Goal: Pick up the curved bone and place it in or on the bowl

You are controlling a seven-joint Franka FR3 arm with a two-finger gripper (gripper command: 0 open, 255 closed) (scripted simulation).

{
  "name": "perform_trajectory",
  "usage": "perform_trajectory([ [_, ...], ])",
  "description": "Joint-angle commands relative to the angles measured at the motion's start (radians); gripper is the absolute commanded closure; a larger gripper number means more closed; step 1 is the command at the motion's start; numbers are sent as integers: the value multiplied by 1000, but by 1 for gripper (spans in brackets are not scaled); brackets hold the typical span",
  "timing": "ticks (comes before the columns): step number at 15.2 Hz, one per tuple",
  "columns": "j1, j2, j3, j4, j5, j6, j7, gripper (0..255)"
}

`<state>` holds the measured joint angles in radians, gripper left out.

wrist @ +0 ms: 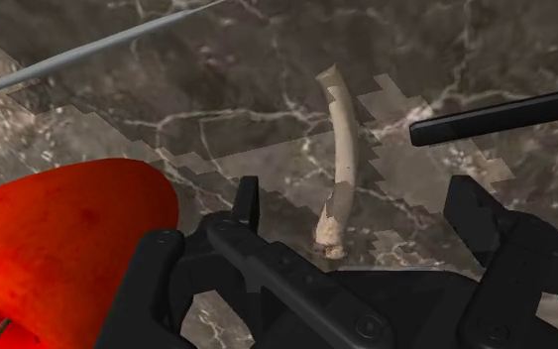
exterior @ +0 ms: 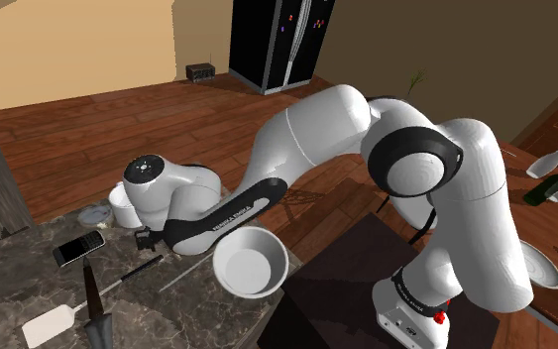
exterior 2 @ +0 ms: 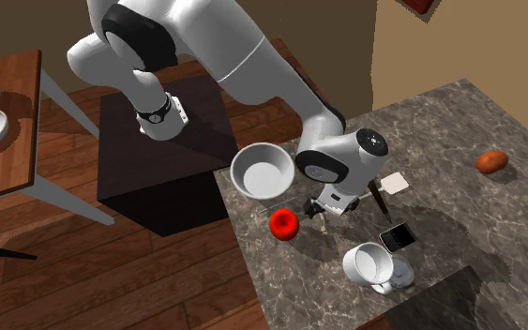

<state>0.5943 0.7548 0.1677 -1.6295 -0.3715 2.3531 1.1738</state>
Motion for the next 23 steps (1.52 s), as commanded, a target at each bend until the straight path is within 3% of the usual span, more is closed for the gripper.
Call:
perform_trajectory([
  [1,4,23,-7,11,-7,12,6,0],
  [11,5,49,-13,19,-12,30,9,0],
  [12,5,49,-13,19,-12,30,9,255],
  [23,2,29,-8,13,-8,16,4,255],
])
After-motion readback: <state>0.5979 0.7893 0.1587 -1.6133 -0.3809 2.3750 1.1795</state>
